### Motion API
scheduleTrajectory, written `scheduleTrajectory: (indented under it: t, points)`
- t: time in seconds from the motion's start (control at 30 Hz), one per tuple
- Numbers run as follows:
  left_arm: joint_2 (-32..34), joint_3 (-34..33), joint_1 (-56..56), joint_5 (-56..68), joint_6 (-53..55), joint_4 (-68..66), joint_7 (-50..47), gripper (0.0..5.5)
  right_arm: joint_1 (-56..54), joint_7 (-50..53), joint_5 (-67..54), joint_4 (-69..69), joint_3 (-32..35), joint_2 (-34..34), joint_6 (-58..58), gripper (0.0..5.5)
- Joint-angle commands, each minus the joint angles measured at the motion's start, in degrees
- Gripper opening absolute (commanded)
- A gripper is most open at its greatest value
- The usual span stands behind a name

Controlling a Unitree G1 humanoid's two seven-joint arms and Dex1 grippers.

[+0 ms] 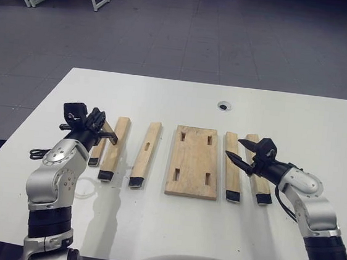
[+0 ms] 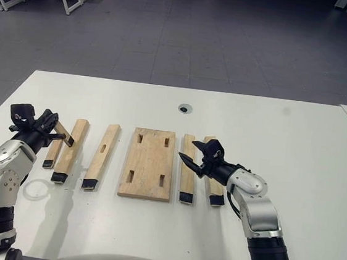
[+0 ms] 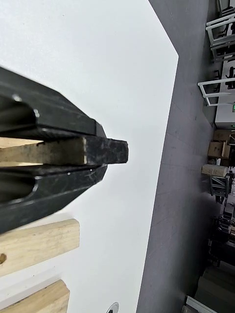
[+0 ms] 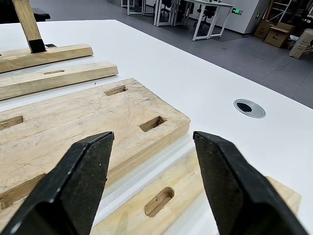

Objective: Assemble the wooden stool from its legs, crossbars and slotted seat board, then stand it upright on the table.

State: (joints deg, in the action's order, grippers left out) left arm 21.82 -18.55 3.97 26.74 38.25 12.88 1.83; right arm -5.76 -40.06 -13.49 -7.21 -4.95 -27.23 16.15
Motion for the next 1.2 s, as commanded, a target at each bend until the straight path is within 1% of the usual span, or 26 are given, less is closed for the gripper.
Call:
scheduleTrajectory:
  t: [0.03,0.2,0.27,0.4,0.63,0.67,0.7,0.87,0.97,1.03,1.1,1.2]
  points:
    - [-2.72,2.69,-6.15,-1.51,6.83,-1.69,-1.61,0.44,-0.99,0.12,0.84,0.14,0.86,-0.96,-0.49,2.99]
    - [-4.07,8.77,-6.46,-4.63,-0.20,0.27,1.85,0.44,-0.76,1.03,1.82,0.66,0.75,-0.60,-1.29,2.99]
    - [-4.12,10.39,-7.51,-5.30,-1.04,1.78,2.99,0.44,-0.76,1.13,2.05,0.80,0.68,-0.63,-1.56,2.99]
    - [-3.83,10.10,-7.78,-4.78,-0.44,3.45,4.40,0.44,0.11,1.22,2.50,0.33,0.64,-0.50,-1.86,2.99]
    - [-0.18,10.06,-0.55,-7.11,0.30,2.64,6.33,0.43,0.46,1.44,2.92,0.33,0.33,-0.40,-2.39,2.99]
    - [-0.10,10.23,-0.04,-7.39,0.65,3.17,6.19,0.80,0.47,1.37,2.91,0.34,0.38,-0.47,-2.39,2.99]
    - [-0.21,10.37,0.21,-7.54,0.83,4.01,6.16,1.01,0.50,1.32,2.91,0.34,0.38,-0.50,-2.36,2.99]
    - [-0.24,7.41,1.49,-7.01,1.11,10.32,5.05,1.73,0.71,1.34,2.91,0.14,0.21,-0.34,-2.10,2.99]
    - [2.41,3.04,6.35,-4.13,5.77,19.05,4.50,1.73,1.01,1.24,2.81,-0.19,0.25,-0.46,-1.93,2.99]
    - [3.91,0.54,12.10,-1.23,9.93,21.20,4.43,1.73,0.91,1.18,2.82,-0.05,0.19,-0.44,-1.89,2.99]
    - [4.15,-0.63,18.08,0.61,11.87,17.01,4.80,1.73,1.30,1.64,2.91,-0.31,0.24,-0.20,-1.83,2.99]
    - [3.54,-0.51,22.73,-0.44,7.92,2.33,7.04,1.73,1.50,2.16,3.09,-0.38,0.01,0.31,-2.02,2.99]
